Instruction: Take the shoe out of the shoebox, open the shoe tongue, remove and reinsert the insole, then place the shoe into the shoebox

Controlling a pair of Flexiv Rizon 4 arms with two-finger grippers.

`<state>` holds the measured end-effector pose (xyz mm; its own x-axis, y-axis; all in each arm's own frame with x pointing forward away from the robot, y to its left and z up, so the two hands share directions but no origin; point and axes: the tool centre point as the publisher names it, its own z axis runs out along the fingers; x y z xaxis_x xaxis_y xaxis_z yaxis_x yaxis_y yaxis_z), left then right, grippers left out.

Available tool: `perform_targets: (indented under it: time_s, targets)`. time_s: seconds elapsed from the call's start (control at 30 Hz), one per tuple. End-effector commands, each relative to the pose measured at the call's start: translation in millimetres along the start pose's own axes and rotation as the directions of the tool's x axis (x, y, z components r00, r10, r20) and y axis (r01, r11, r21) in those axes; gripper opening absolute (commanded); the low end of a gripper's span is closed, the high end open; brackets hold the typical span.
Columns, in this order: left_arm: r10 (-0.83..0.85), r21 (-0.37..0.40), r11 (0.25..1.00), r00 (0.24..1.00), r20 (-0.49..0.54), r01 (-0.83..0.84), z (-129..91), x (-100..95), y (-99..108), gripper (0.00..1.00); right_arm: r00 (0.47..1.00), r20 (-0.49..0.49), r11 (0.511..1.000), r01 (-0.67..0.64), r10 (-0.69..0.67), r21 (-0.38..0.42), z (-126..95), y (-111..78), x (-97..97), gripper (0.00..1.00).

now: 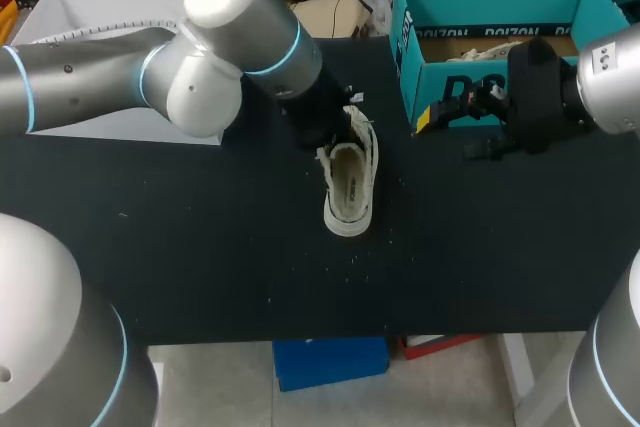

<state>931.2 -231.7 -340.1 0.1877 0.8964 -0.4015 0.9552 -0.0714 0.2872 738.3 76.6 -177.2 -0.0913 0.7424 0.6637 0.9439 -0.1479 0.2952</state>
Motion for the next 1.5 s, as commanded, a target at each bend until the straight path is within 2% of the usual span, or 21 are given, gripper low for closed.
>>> perform_targets:
  time_s: [0.03,0.23,0.3,0.43,0.5,0.57,0.6,0.63,0.67,0.77,0.87,0.9,1.1,1.5]
  targets:
    - [0.009,0.013,1.000,1.000,-0.001,-0.009,14.7,-1.3,-6.1,0.00,1.000,0.002,1.000,0.000,0.000,0.000,0.0,-0.5,0.2,1.00]
    - [-0.033,0.062,0.998,0.999,0.006,0.033,22.7,12.5,-30.1,0.00,1.000,0.002,1.000,0.000,0.000,0.000,0.0,-0.5,0.2,1.00]
    - [-0.038,0.058,0.998,0.999,0.010,0.037,13.7,13.7,-32.7,0.00,1.000,0.002,1.000,0.000,0.000,0.000,0.0,-0.5,0.2,1.00]
    - [-0.030,0.059,0.998,0.999,0.014,0.029,-17.9,13.8,-38.5,0.00,1.000,0.002,1.000,0.000,0.000,0.000,0.0,-0.5,0.2,1.00]
    - [-0.043,0.093,0.995,0.999,0.022,0.041,-35.3,14.5,-44.8,0.00,1.000,0.002,1.000,0.000,0.000,0.000,0.0,-0.5,0.2,1.00]
    - [-0.075,0.131,0.989,0.997,0.031,0.070,-51.6,15.8,-51.0,0.30,1.000,0.002,1.000,0.000,0.000,0.000,0.0,-0.5,0.2,1.00]
    - [-0.115,0.165,0.981,0.992,0.053,0.105,-61.8,17.0,-54.3,0.55,1.000,0.002,1.000,0.000,0.000,0.000,0.0,-0.5,0.2,1.00]
    - [-0.144,0.175,0.976,0.988,0.062,0.131,-70.5,18.3,-55.8,0.98,1.000,0.002,1.000,0.000,0.000,0.000,0.0,-0.5,0.2,1.00]
    - [-0.175,0.200,0.967,0.981,0.080,0.157,-78.7,20.0,-57.7,1.00,1.000,0.002,1.000,0.000,0.000,0.000,0.0,-0.5,0.2,1.00]
    - [-0.268,0.243,0.939,0.961,0.068,0.245,-98.3,27.0,-63.6,1.00,1.000,0.002,1.000,0.000,0.000,0.000,0.0,-0.5,0.2,1.00]
    - [-0.375,0.312,0.882,0.927,0.011,0.353,-117.6,41.3,-76.5,1.00,1.000,0.002,1.000,0.000,0.000,0.000,0.0,-0.5,0.2,1.00]
    - [-0.375,0.292,0.884,0.927,-0.023,0.365,-122.4,47.6,-79.5,1.00,1.000,0.002,1.000,0.000,0.000,0.000,0.0,-0.5,0.2,1.00]
    - [-0.453,0.251,0.859,0.891,-0.031,0.446,-149.7,79.1,-100.1,1.00,1.000,0.002,1.000,0.000,0.000,0.000,0.0,-0.5,0.2,1.00]
    - [-0.453,0.251,0.859,0.891,-0.031,0.446,-149.7,79.1,-100.1,1.00,1.000,0.002,1.000,0.000,0.000,0.000,0.0,-0.5,0.2,1.00]
